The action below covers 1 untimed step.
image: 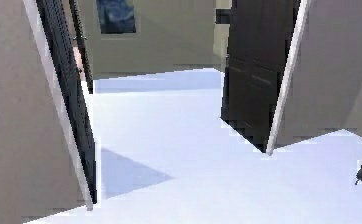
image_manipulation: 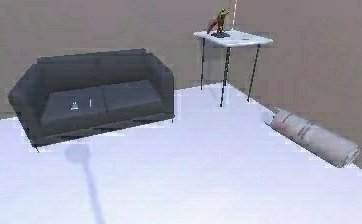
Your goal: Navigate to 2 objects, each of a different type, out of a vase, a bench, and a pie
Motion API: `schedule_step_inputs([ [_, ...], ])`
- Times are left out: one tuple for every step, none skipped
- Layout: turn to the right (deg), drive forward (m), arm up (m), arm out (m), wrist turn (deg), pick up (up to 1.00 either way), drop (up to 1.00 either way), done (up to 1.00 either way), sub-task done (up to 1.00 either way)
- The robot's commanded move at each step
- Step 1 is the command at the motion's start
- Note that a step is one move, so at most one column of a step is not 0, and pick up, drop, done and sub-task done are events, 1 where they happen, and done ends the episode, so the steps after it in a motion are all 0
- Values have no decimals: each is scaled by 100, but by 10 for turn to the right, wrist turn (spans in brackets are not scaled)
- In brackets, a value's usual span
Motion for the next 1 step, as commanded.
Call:
schedule_step_inputs([
  [0,100,0,0,0,0,0,0,0],
])
